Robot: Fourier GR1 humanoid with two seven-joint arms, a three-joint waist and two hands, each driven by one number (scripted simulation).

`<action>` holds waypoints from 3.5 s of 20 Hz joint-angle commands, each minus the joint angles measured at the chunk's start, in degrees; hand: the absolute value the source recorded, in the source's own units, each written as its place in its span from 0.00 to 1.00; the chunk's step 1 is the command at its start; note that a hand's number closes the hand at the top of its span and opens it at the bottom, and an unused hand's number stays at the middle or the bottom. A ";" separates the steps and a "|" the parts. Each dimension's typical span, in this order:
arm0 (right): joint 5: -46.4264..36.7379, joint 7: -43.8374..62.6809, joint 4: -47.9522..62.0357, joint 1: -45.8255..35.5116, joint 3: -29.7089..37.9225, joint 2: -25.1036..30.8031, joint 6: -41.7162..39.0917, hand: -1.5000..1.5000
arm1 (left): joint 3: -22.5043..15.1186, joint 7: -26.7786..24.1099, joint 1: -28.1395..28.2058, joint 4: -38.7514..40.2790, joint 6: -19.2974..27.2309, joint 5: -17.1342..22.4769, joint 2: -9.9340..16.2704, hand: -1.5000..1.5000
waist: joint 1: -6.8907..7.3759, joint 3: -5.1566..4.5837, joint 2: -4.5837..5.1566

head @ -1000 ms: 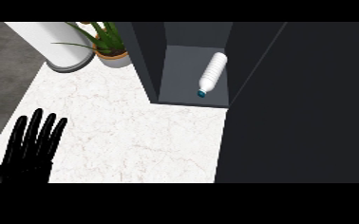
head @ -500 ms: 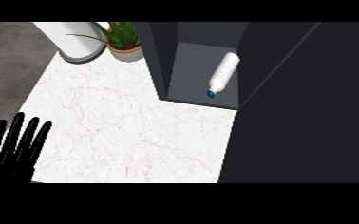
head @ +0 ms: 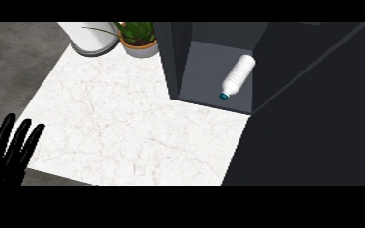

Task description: Pick up the bottled water, place it into the cabinet and close the cabinet

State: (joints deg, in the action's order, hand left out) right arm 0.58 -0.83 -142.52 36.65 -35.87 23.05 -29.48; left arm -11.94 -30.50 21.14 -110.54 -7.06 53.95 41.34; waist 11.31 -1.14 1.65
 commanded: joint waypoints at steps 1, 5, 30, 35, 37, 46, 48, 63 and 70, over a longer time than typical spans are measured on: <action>-2.71 6.09 -1.35 -6.55 -7.80 -0.06 -3.09 1.00 | 0.88 -0.05 0.33 1.16 -1.08 0.41 0.62 0.00 | 1.97 -0.34 0.25; -2.96 6.02 -2.04 -11.12 -5.42 2.53 -5.39 1.00 | 0.95 0.62 -0.51 0.30 -1.61 0.61 1.31 0.00 | 3.03 -0.44 0.01; 5.87 6.86 2.63 -15.28 -4.50 1.12 -6.01 1.00 | 3.98 0.86 -1.14 2.14 -5.63 2.53 3.59 0.00 | 4.68 -0.51 2.71; 8.21 6.82 3.95 -14.55 -3.67 -0.36 -4.78 1.00 | 4.66 0.96 -2.09 1.72 -6.29 3.28 3.92 0.00 | 4.86 -0.26 3.06; 8.01 7.45 4.75 -15.00 -1.42 -0.94 -3.52 1.00 | 5.02 0.91 -2.31 1.54 -6.45 2.99 4.32 0.00 | 4.98 -0.17 3.15; 4.02 12.56 6.27 -22.96 4.67 -1.73 -2.26 1.00 | 5.38 1.43 -2.84 3.07 -7.33 3.59 4.67 0.00 | 4.71 -0.35 2.62; 3.86 14.88 7.99 -25.45 5.52 -2.44 -1.48 1.00 | 5.40 1.48 -2.47 2.89 -7.66 3.62 4.85 0.00 | 5.06 -0.25 2.29; 6.90 27.78 30.08 -49.76 10.89 -15.85 5.30 1.00 | 6.27 1.87 -3.48 5.87 -9.05 5.06 4.77 0.00 | 3.88 0.29 1.75; 1.89 30.72 43.48 -65.31 19.54 -22.83 18.31 1.00 | 6.46 1.20 -1.23 7.23 -9.31 5.17 3.91 0.00 | 2.35 0.64 0.58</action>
State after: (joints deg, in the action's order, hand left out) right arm 4.66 28.02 -106.01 -20.89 -20.21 3.38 -17.99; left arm -5.68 -28.93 18.94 -103.82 -16.15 59.00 45.63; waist 14.12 -0.66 2.69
